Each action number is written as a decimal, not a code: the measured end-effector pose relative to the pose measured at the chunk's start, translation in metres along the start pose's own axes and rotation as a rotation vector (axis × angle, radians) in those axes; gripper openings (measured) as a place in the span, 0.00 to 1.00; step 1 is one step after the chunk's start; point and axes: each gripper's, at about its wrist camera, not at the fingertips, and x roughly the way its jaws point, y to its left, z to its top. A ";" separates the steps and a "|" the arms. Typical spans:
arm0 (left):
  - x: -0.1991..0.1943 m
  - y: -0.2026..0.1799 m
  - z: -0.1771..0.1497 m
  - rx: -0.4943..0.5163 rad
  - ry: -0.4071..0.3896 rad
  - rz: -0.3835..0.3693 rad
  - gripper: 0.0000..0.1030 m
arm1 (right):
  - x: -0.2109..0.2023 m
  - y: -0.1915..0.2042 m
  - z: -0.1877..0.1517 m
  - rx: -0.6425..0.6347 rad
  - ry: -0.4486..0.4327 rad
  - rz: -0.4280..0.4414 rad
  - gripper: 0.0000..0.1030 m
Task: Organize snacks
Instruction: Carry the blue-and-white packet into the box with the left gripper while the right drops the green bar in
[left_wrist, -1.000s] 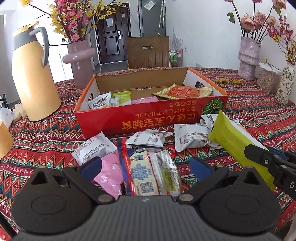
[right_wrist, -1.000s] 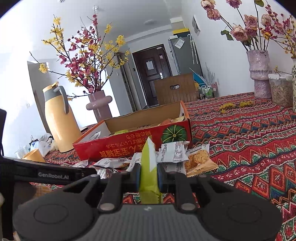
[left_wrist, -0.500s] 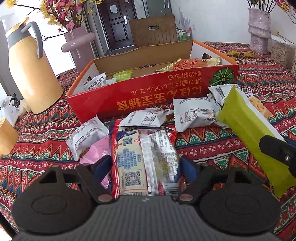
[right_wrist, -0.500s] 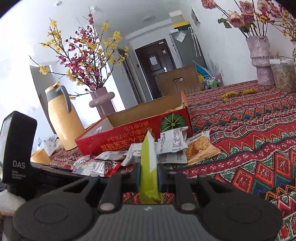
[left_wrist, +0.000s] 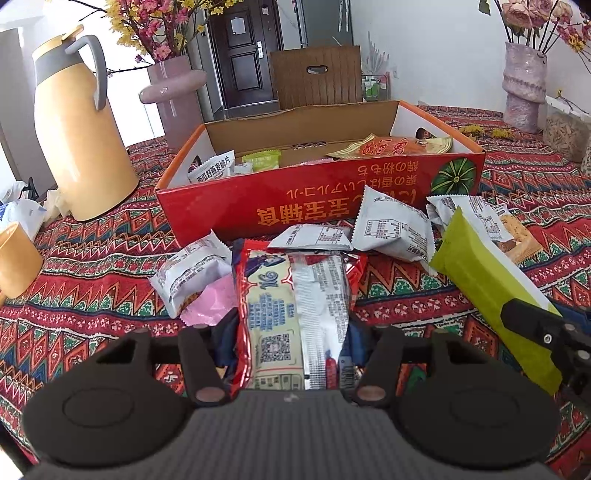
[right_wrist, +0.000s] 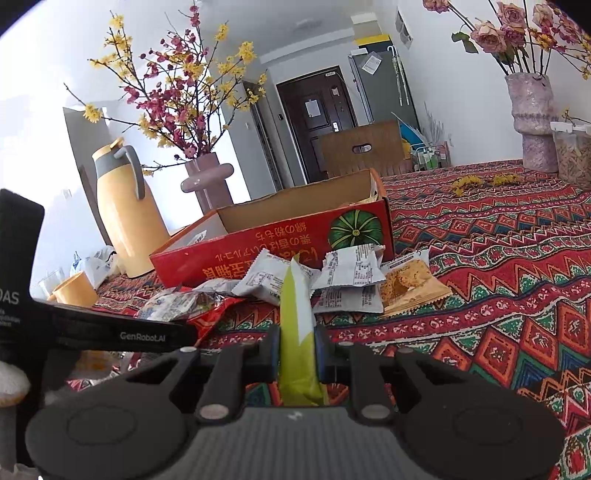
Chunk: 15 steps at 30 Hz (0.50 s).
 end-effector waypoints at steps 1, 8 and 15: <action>-0.001 0.002 0.000 -0.005 -0.003 -0.003 0.55 | 0.002 0.002 0.000 -0.007 0.009 -0.006 0.20; -0.010 0.015 0.000 -0.032 -0.030 -0.035 0.55 | 0.019 0.014 0.003 -0.066 0.059 -0.055 0.21; -0.020 0.026 0.001 -0.056 -0.061 -0.063 0.55 | 0.028 0.018 0.004 -0.085 0.075 -0.085 0.18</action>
